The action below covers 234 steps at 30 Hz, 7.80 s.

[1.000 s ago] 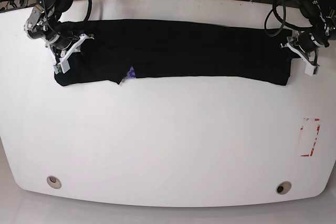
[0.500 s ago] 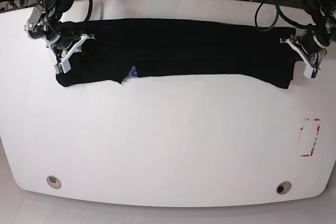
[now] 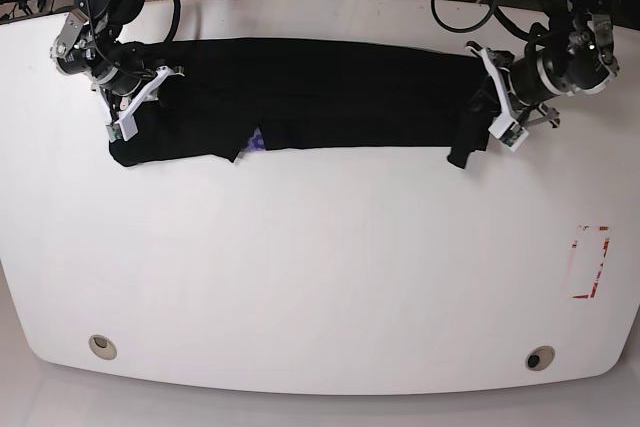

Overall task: Fold the T-shirt properly
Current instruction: 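Release the strip end with the left gripper and move it inward along the strip, then grasp the strip with the left gripper and pull it back toward its end, then pull the strip end with the right gripper to straighten the strip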

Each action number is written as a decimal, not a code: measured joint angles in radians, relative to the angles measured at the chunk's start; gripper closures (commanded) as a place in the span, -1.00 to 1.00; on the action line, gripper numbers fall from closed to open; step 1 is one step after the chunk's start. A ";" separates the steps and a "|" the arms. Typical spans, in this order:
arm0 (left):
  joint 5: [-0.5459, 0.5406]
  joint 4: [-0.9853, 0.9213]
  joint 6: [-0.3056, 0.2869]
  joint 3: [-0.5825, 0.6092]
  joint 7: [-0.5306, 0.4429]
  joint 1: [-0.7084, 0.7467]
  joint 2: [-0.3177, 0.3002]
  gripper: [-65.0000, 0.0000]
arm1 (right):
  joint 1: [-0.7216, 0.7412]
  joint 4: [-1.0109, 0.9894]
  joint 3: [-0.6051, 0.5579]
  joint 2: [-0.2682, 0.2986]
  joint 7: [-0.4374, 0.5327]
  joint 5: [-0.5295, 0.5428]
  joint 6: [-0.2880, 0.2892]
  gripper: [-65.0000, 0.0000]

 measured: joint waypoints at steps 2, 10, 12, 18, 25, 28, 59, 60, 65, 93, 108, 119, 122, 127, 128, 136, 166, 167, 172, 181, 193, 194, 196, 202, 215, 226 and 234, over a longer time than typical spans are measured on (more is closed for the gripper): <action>0.001 0.000 0.000 0.069 0.002 -0.019 0.000 0.87 | 0.000 0.000 0.000 0.000 0.001 0.000 0.000 0.62; -0.001 0.000 0.000 0.300 -0.004 -0.126 0.015 0.87 | -0.001 0.000 0.000 0.000 0.002 0.002 0.000 0.62; 0.007 -0.003 0.000 0.330 -0.005 -0.139 0.043 0.87 | -0.001 0.000 0.000 0.000 0.002 0.002 0.000 0.62; 0.141 -0.012 0.000 0.413 -0.004 -0.162 0.115 0.87 | -0.001 0.000 0.000 0.000 0.001 0.002 0.000 0.62; 0.228 -0.016 0.000 0.496 0.002 -0.183 0.148 0.87 | -0.001 0.000 0.000 0.000 0.001 0.003 0.000 0.62; 0.243 -0.016 0.000 0.502 -0.005 -0.186 0.155 0.87 | -0.001 0.000 0.000 0.000 0.001 0.002 0.000 0.62; 0.300 -0.202 0.000 0.543 -0.006 -0.245 0.271 0.15 | -0.003 0.000 0.000 0.000 0.003 0.004 0.000 0.62; 0.299 -0.201 0.000 0.545 -0.006 -0.245 0.273 0.04 | -0.003 0.000 0.000 0.000 0.003 0.004 0.000 0.62; 0.299 -0.199 0.000 0.540 0.024 -0.245 0.288 -0.07 | -0.003 0.000 0.000 0.000 0.003 0.006 0.000 0.62; 0.287 0.023 0.000 0.323 0.087 -0.117 0.141 0.65 | 0.000 0.000 0.001 -0.003 0.000 0.007 0.000 0.62; 0.406 -0.106 0.000 0.500 0.076 -0.112 0.066 0.65 | -0.001 0.000 0.000 -0.003 0.000 0.007 0.000 0.62; 0.390 0.035 0.000 0.506 0.089 -0.166 0.100 0.65 | 0.000 0.002 0.000 -0.005 -0.001 0.009 0.000 0.62; 0.373 0.026 0.000 0.519 0.093 -0.198 0.137 0.65 | 0.000 0.002 0.000 -0.005 -0.001 0.010 0.000 0.62; 0.375 -0.055 0.000 0.518 0.084 -0.277 0.212 0.65 | 0.002 0.002 0.000 -0.005 -0.004 0.009 0.000 0.62; 0.378 -0.089 0.000 0.520 0.084 -0.293 0.228 0.65 | 0.002 0.002 0.000 -0.005 -0.004 0.009 0.000 0.62; 0.379 -0.371 0.000 0.572 0.082 -0.423 0.309 0.65 | 0.002 0.006 0.000 -0.020 0.000 0.005 0.000 0.62; 0.370 -0.116 0.000 0.267 0.024 -0.166 0.174 0.65 | 0.031 0.070 -0.003 -0.031 -0.055 -0.028 -0.004 0.36; 0.367 -0.116 0.000 0.240 0.022 -0.166 0.178 0.65 | 0.032 0.081 -0.004 -0.031 -0.054 -0.028 -0.005 0.30; 0.375 -0.130 0.000 0.193 0.017 -0.165 0.174 0.66 | 0.035 0.100 -0.004 -0.031 -0.054 -0.004 -0.005 0.24; 0.372 -0.200 0.000 0.195 0.011 -0.164 0.177 0.66 | 0.051 0.103 0.010 -0.025 -0.124 0.159 -0.005 0.21; 0.349 -0.242 0.000 0.195 -0.017 -0.170 0.161 0.66 | 0.101 0.100 0.201 0.024 -0.195 0.252 -0.006 -1.00; 0.344 -0.242 0.000 0.195 -0.017 -0.169 0.159 0.66 | 0.101 0.099 0.214 0.039 -0.192 0.253 -0.007 -1.00; 0.346 -0.243 0.000 0.195 -0.016 -0.170 0.160 0.66 | 0.105 0.087 0.240 0.054 -0.191 0.256 -0.007 -1.00; 0.345 -0.254 0.000 0.193 -0.034 -0.170 0.158 0.66 | 0.117 -0.093 0.306 0.097 -0.192 0.248 -0.008 -1.00; 0.349 -0.255 0.000 0.195 -0.077 -0.153 0.153 0.66 | 0.112 -0.227 0.254 0.116 -0.181 0.353 -0.007 -1.00; 0.348 -0.254 0.000 0.196 -0.077 -0.152 0.153 0.66 | 0.120 -0.218 0.224 0.044 -0.155 0.379 -0.003 -0.55; 0.348 -0.254 0.000 0.196 -0.077 -0.153 0.153 0.66 | 0.116 -0.224 0.120 0.039 -0.127 0.343 -0.005 0.84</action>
